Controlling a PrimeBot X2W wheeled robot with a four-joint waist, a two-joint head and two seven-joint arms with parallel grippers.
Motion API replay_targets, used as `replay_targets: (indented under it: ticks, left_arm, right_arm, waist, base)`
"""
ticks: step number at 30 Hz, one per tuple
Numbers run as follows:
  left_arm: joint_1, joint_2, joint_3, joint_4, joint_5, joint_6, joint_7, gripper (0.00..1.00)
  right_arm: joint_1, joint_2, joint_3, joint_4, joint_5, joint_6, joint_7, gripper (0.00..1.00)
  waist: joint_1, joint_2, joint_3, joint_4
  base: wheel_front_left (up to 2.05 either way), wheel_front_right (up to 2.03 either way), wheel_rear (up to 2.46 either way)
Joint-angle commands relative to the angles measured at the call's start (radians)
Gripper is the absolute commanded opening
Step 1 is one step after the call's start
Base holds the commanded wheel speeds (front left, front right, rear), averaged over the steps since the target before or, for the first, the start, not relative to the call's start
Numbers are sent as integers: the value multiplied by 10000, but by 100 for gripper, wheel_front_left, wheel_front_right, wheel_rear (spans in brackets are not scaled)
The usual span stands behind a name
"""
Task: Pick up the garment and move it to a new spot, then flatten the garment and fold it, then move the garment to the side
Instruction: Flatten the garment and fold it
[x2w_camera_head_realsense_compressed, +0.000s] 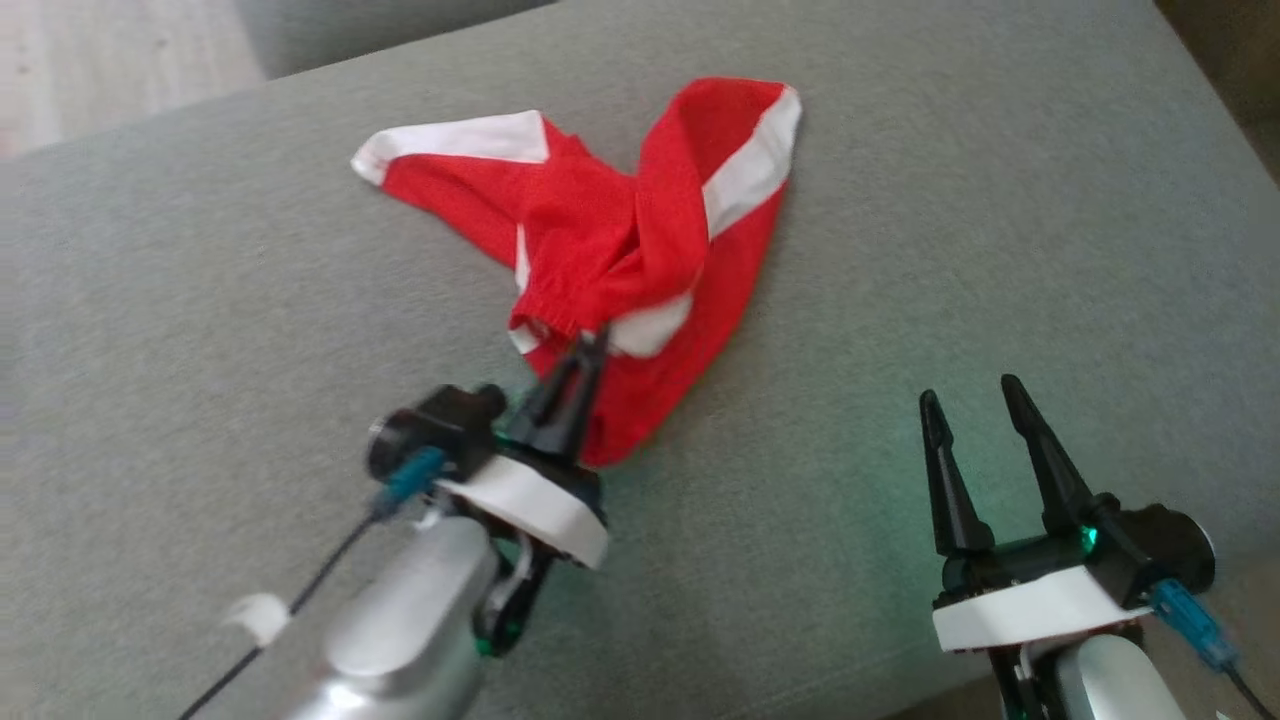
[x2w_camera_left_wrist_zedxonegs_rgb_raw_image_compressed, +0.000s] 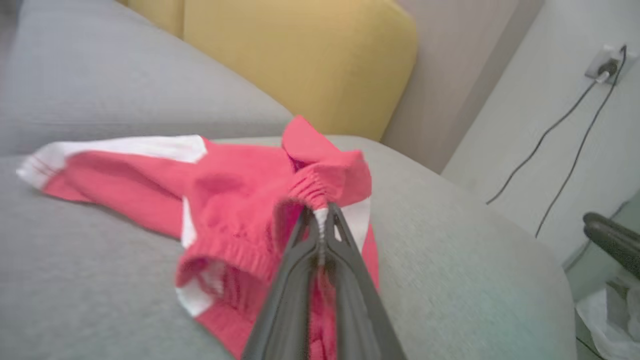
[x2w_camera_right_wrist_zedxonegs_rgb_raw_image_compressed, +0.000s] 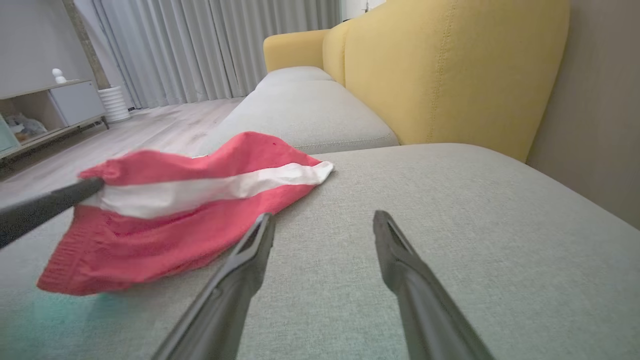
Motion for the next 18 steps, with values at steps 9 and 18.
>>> replay_targets:
  ticks: [9,18]
  left_arm:
    - [1014,1457,1412,-2370,148,507,-111,0]
    - [1064,2712,1938,-3166,32,611,444,0]
  right_arm:
    - [118,-68,229,-203,-52,-7,-26,100]
    - [-157,-68,370,611,430,-7,-26,100]
  waist:
    - [0,0,-532,1677]
    - [0,0,-613,3041]
  base:
    - [0,0,0]
    - [0,0,0]
